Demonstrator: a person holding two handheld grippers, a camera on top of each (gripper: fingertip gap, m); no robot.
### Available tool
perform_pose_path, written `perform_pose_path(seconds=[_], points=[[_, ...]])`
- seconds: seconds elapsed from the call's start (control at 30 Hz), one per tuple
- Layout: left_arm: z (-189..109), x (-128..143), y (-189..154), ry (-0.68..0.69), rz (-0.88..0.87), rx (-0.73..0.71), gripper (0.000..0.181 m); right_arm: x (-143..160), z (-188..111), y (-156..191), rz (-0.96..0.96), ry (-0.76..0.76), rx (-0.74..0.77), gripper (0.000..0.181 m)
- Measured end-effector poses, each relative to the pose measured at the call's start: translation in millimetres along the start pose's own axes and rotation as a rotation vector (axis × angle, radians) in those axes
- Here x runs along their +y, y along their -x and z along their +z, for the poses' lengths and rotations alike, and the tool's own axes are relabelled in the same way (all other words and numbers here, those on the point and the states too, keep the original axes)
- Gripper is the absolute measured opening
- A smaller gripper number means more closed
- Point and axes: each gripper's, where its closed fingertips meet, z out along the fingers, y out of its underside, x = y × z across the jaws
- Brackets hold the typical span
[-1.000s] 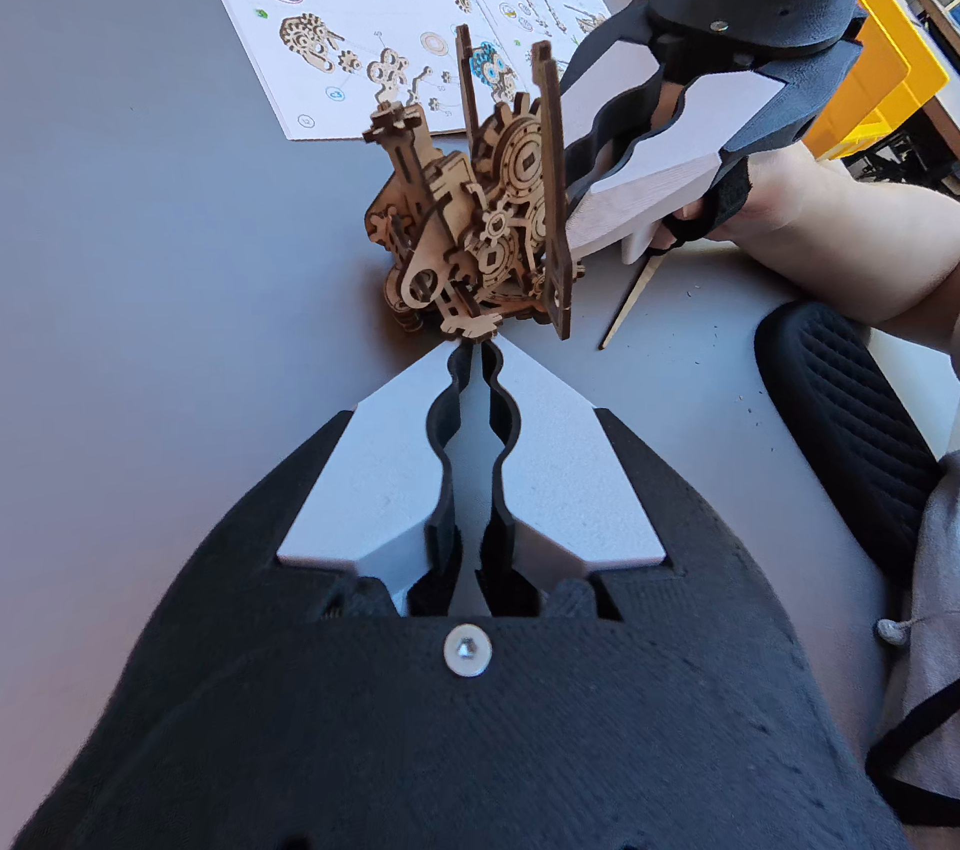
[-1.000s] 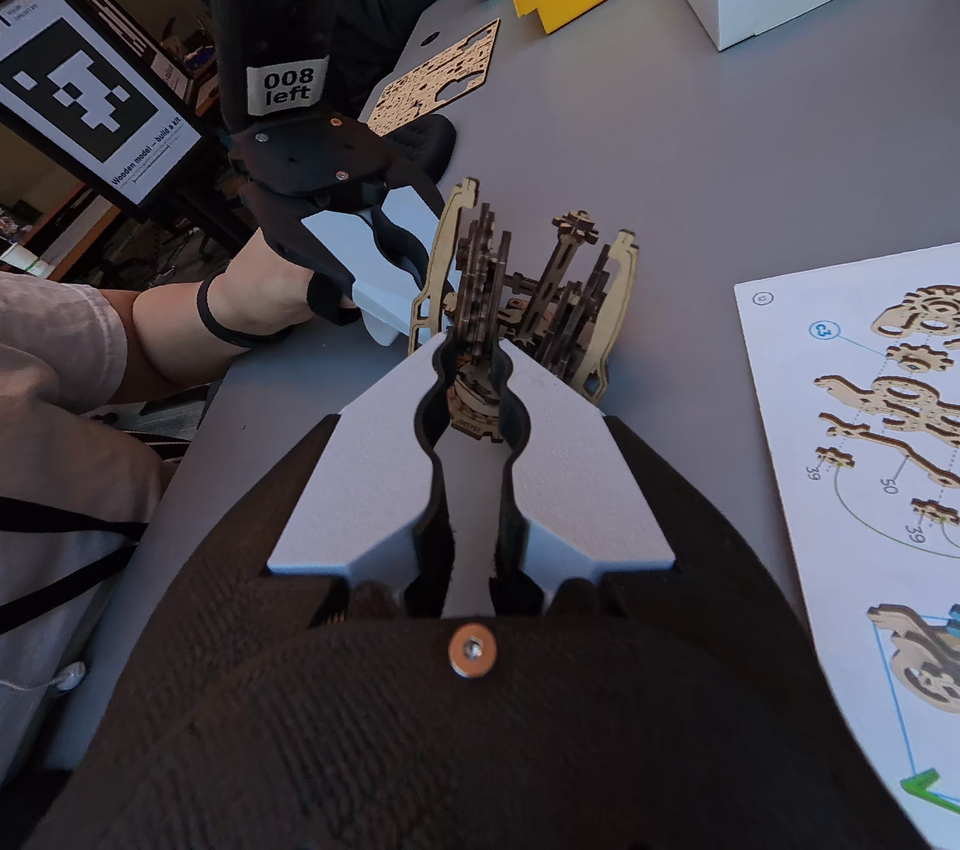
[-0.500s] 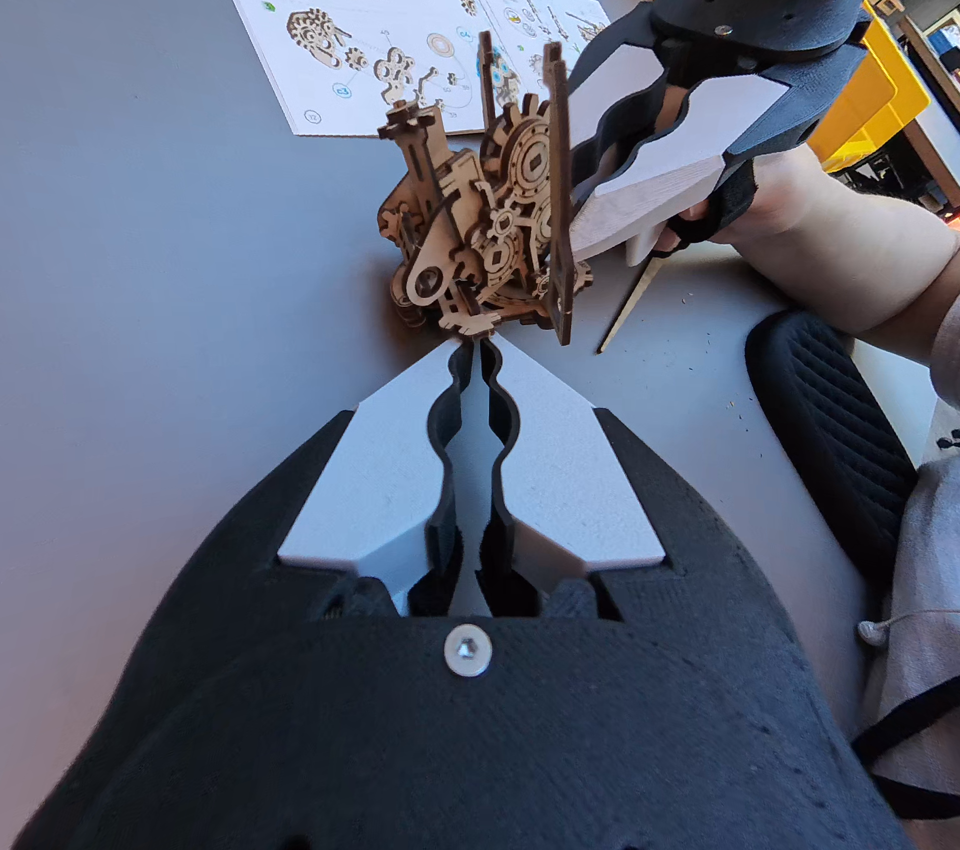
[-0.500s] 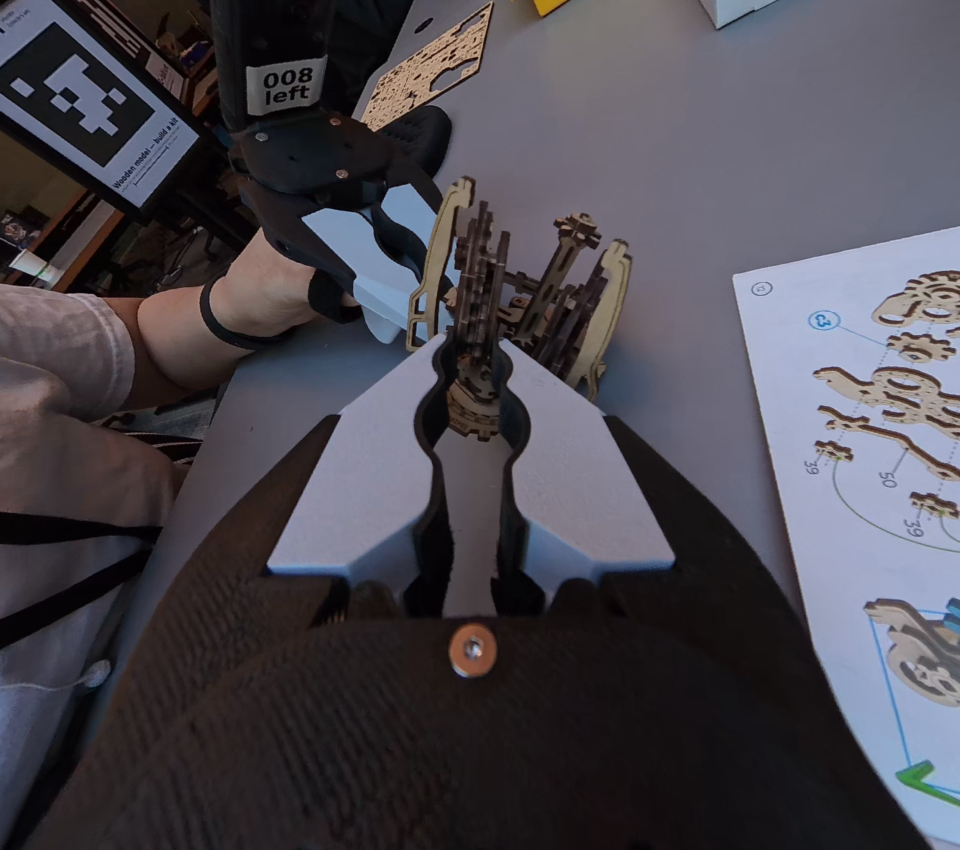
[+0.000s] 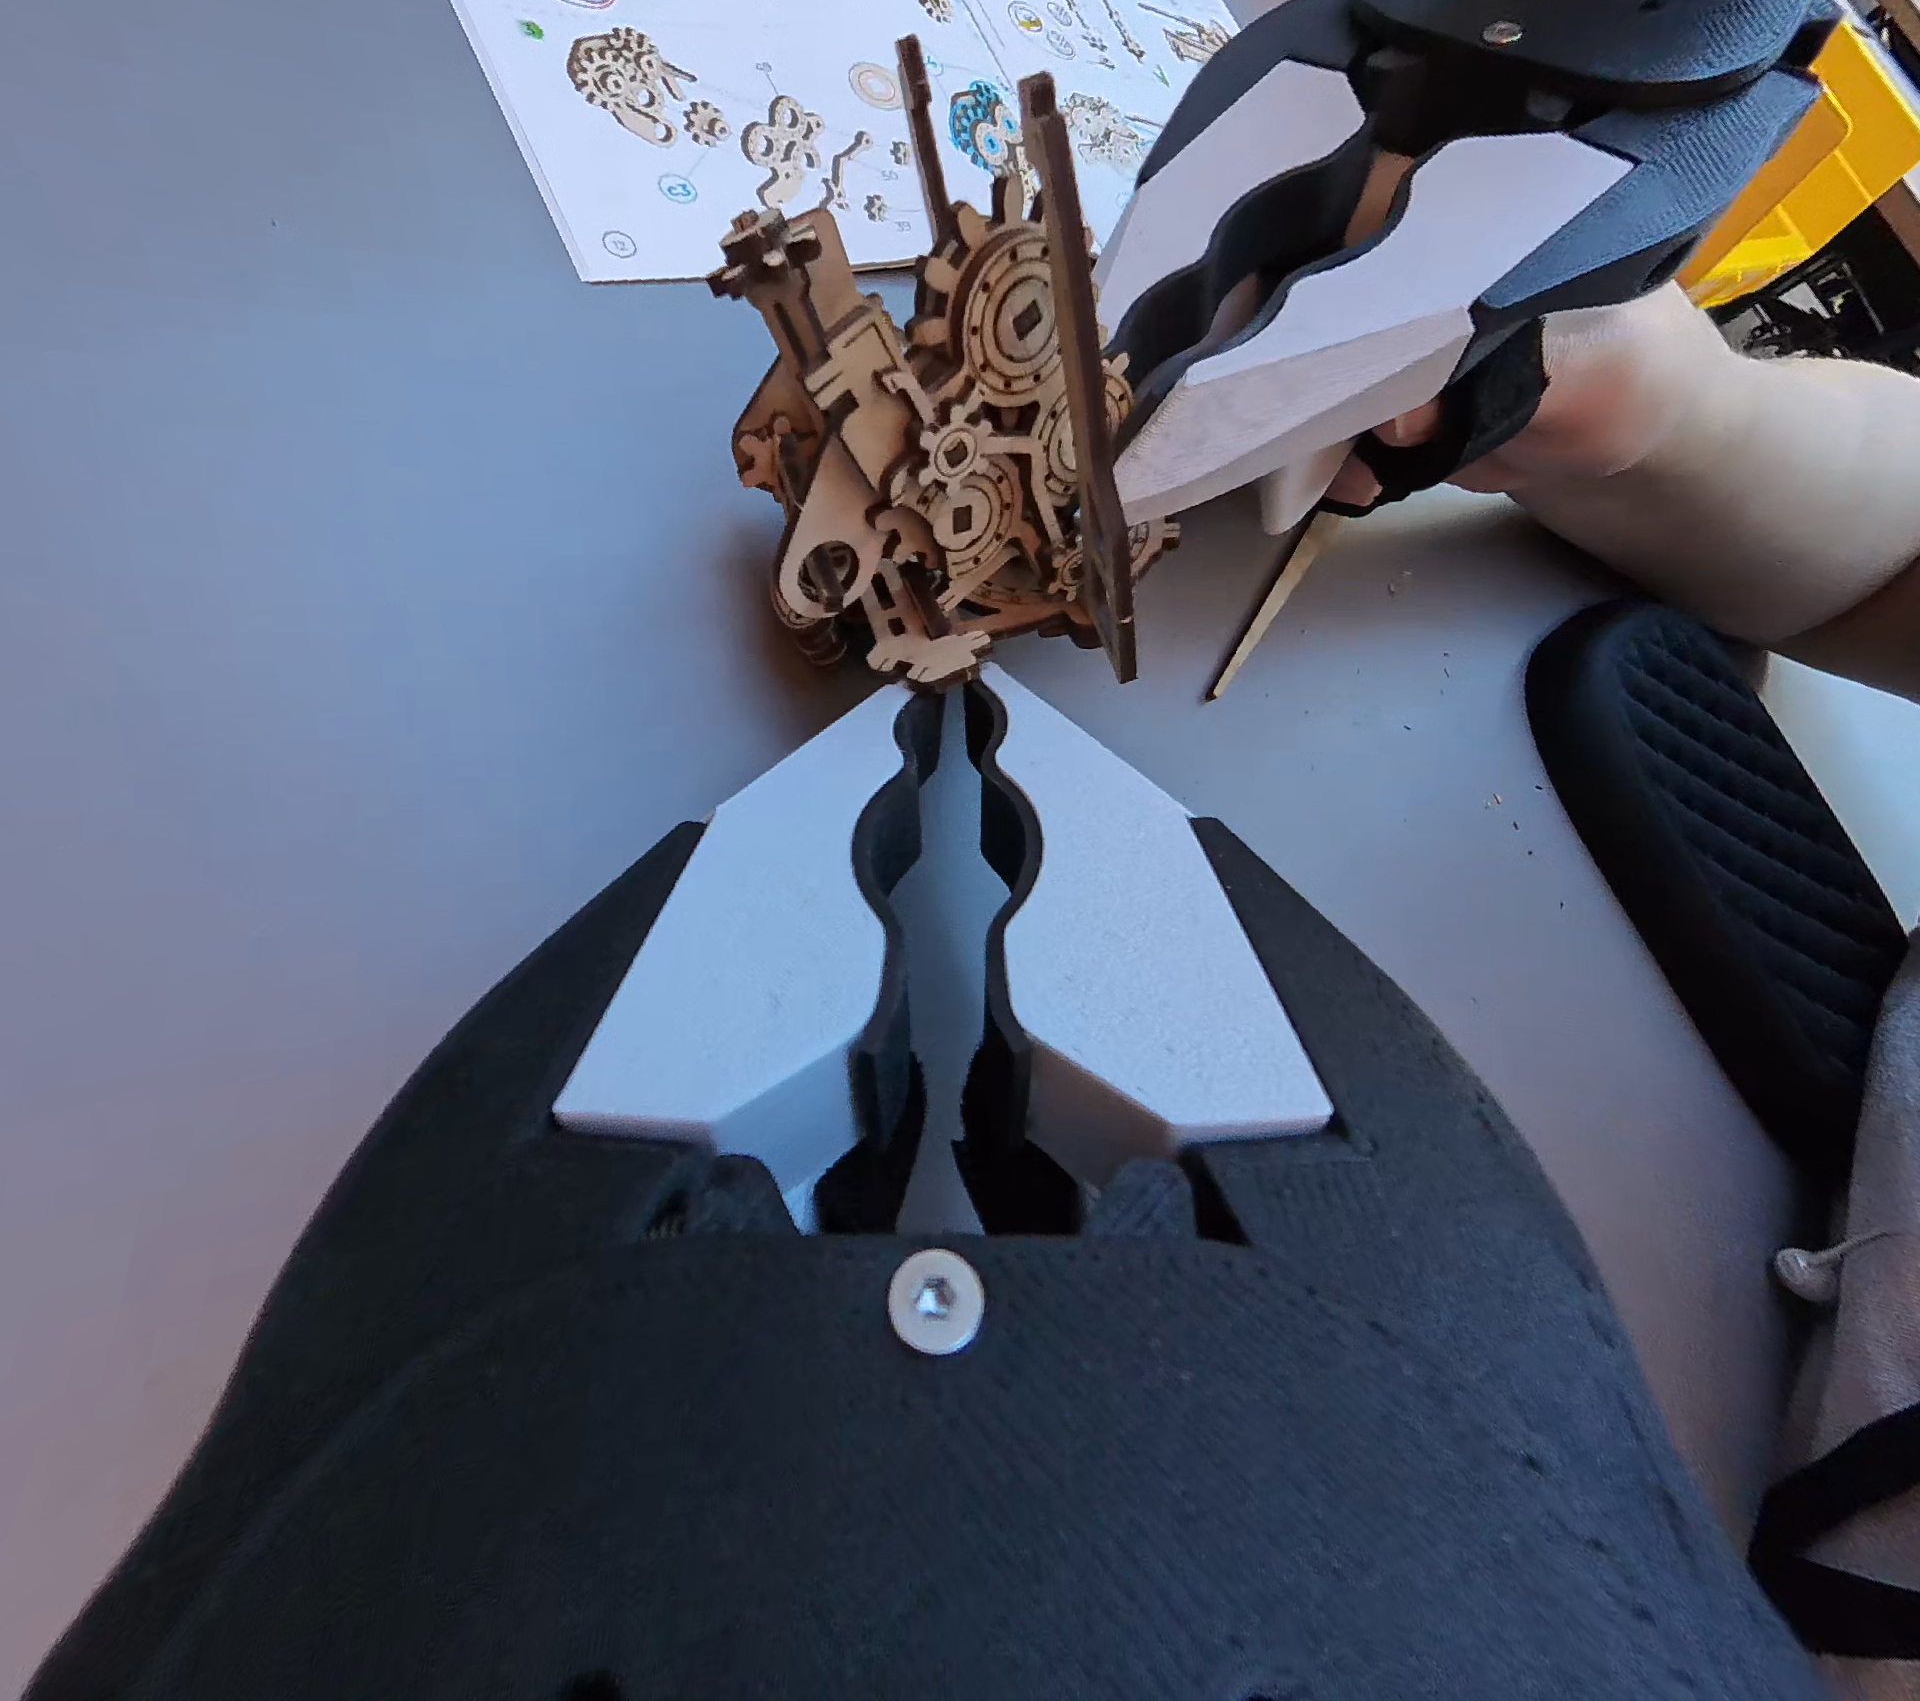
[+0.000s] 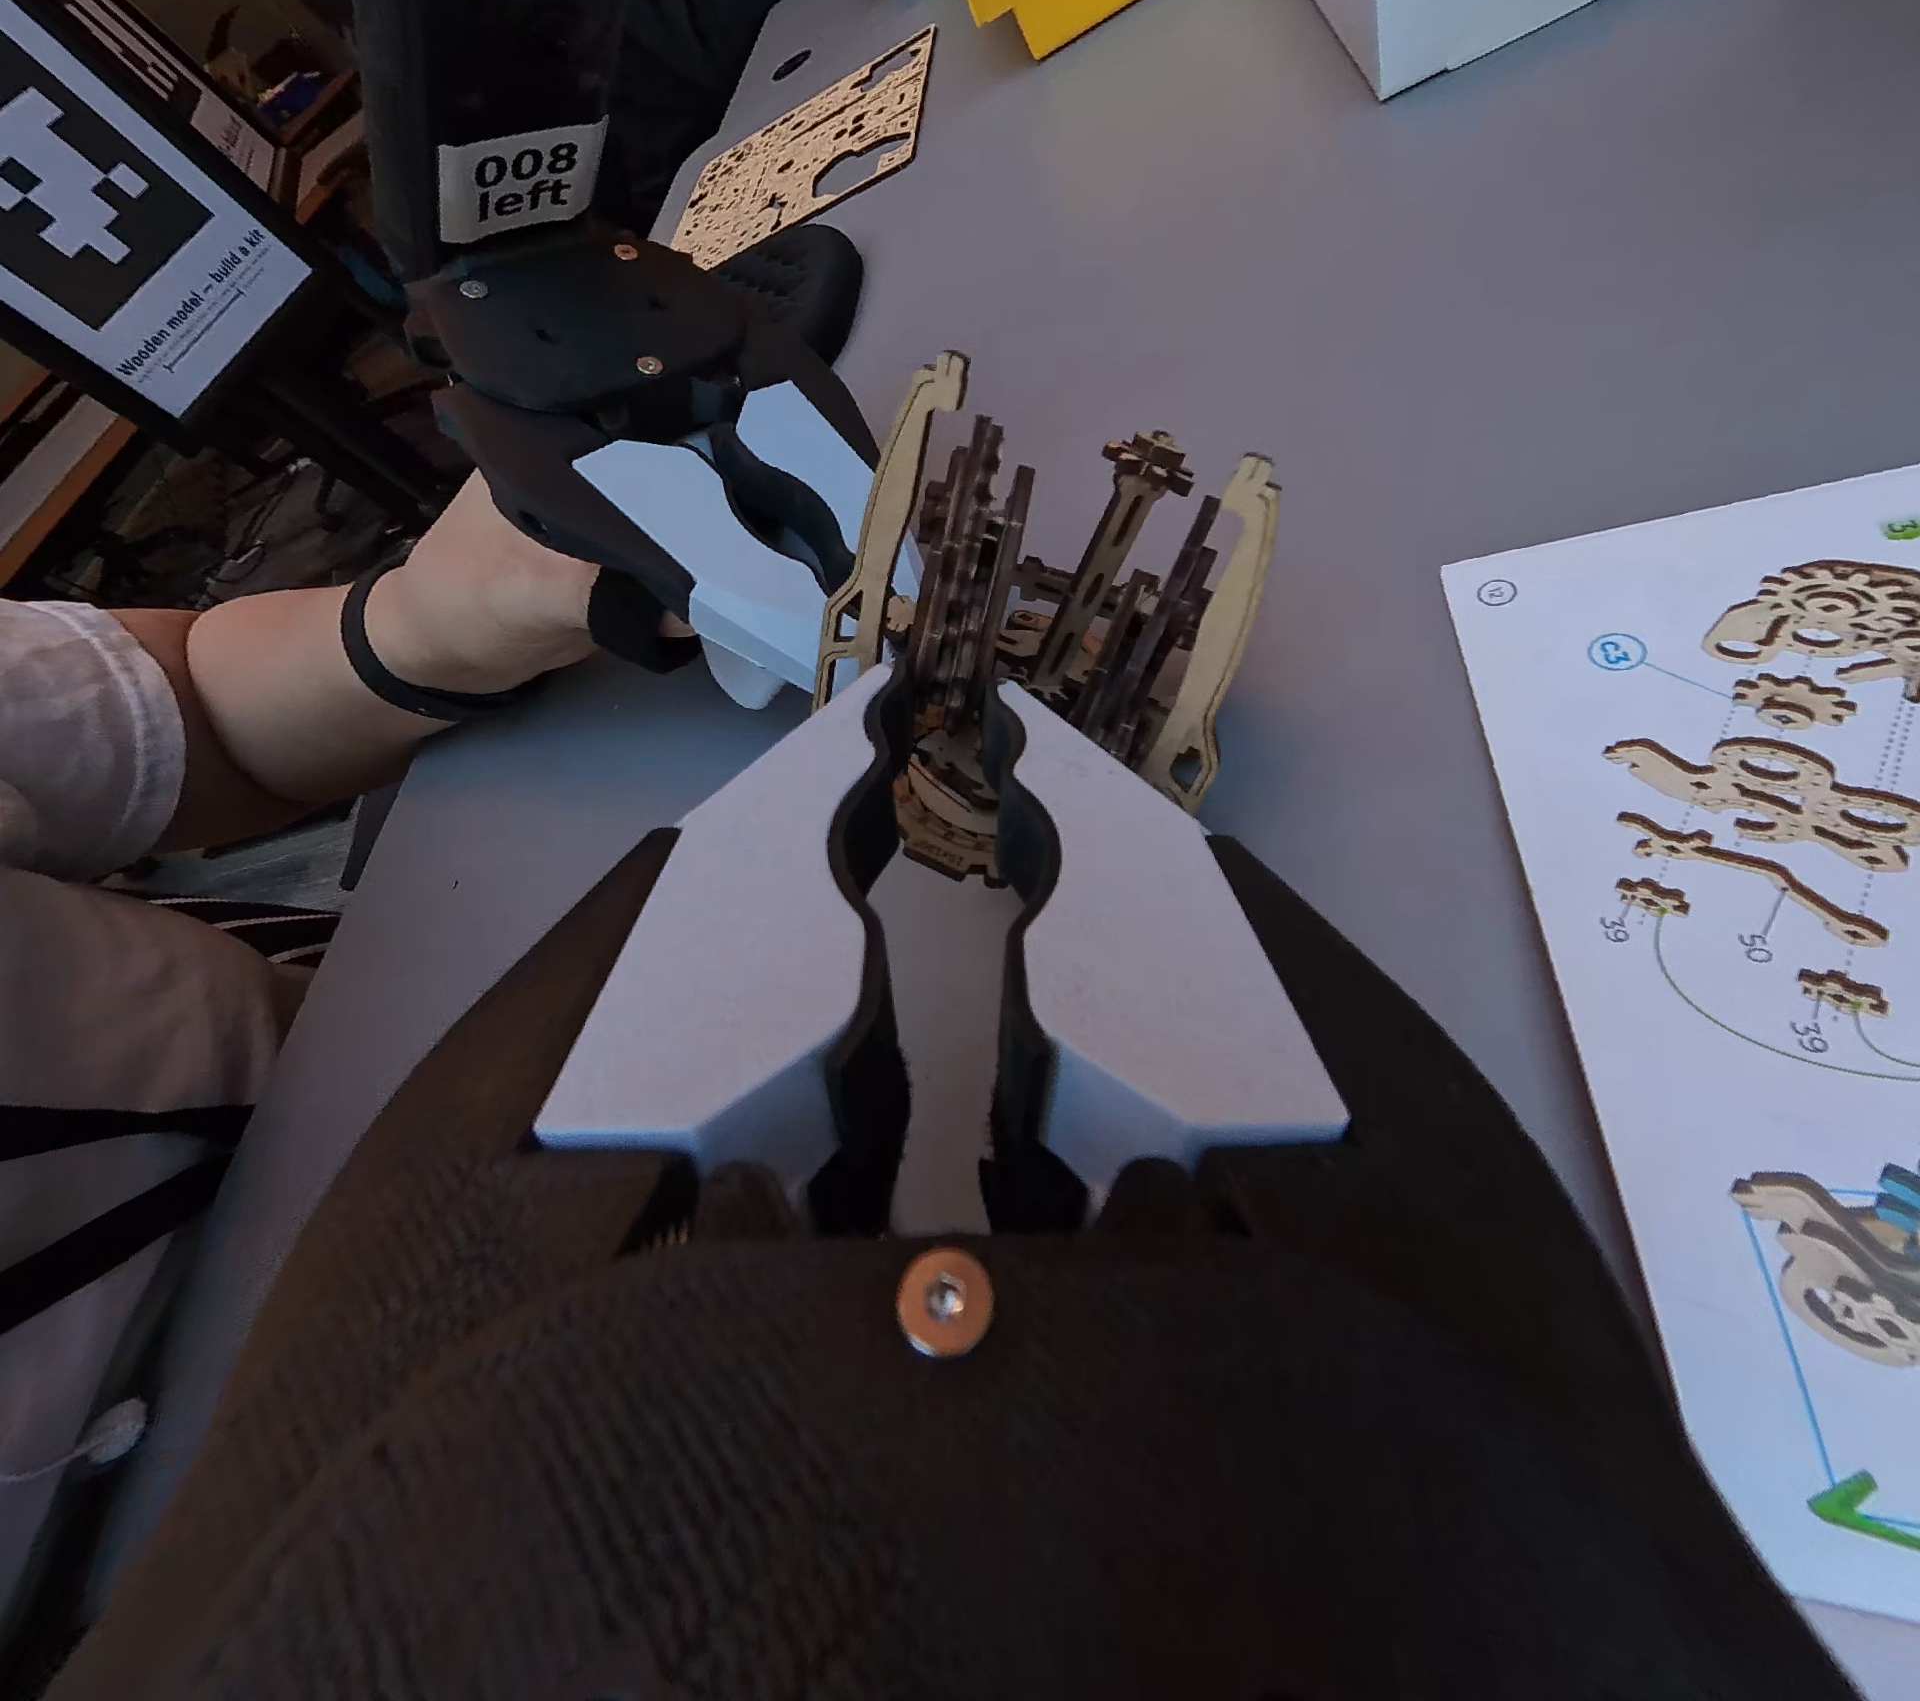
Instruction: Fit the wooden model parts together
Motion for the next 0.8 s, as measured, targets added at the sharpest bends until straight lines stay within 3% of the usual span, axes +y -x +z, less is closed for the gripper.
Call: perform_pose_path(seconds=[0.8], points=[[2.0, -2.3, -3.3, -0.011, -0.016, 0.026, 0.017, -2.3, 1.0, -0.8, -0.081, -0.027, 0.067, 0.01]])
